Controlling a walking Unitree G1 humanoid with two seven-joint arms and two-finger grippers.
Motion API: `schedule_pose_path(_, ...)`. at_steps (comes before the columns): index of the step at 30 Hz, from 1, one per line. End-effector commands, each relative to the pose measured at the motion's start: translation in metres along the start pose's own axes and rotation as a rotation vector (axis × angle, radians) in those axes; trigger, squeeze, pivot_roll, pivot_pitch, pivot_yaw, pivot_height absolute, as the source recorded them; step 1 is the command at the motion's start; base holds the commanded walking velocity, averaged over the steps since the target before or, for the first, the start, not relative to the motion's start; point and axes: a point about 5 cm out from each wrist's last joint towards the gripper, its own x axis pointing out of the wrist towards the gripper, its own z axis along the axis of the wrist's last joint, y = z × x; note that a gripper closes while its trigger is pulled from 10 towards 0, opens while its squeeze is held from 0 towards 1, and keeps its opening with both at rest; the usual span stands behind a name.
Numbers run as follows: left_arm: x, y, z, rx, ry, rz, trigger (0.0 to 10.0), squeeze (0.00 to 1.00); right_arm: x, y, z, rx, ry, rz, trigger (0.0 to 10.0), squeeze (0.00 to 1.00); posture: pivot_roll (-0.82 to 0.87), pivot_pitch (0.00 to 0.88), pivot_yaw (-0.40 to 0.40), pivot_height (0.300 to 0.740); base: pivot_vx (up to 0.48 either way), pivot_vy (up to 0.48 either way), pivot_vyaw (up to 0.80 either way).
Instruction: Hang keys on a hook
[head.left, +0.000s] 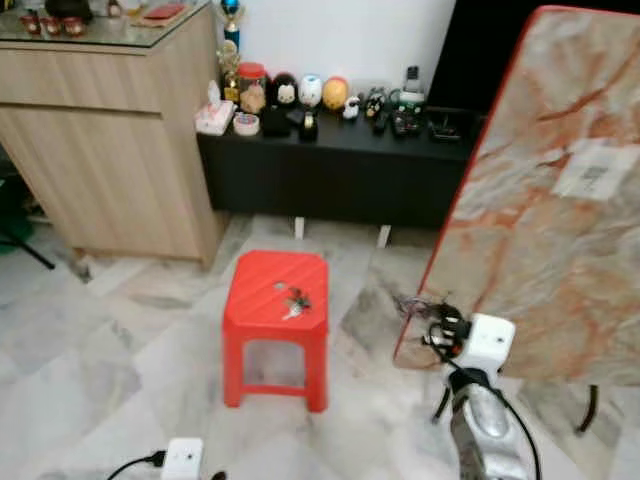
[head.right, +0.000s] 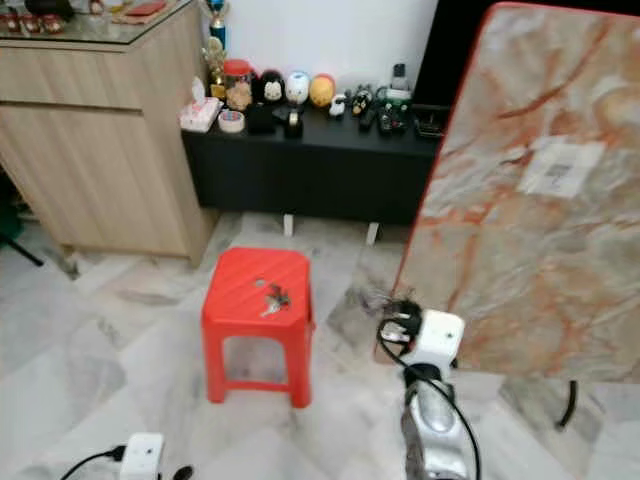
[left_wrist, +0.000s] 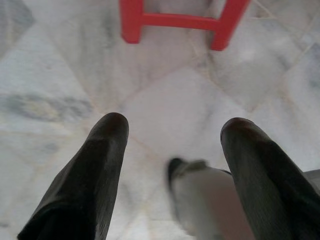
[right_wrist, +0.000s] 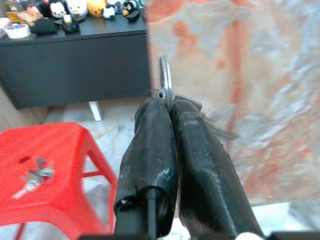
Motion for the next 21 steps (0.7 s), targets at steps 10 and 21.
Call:
schedule_pose_path(10,-0.0032,0.0058,-0.0091,-0.005,0.033,0.021,10.0,0.00,0.0022,0.0030,0.0045,0.025,-0.023,-0.014,10.0,0.00,0.03,0.013,-0.085,0.729,0.000,-0.336,0.00)
schedule_pose_path(21,-0.0044,0.0087,-0.0116,-0.002,0.041,0.027,10.0,0.00,0.0051,0.0018,0.0092,0.045,-0.038,-0.034,10.0,0.00,0.02,0.000,-0.078,0.729,0.000,0.000,0.00)
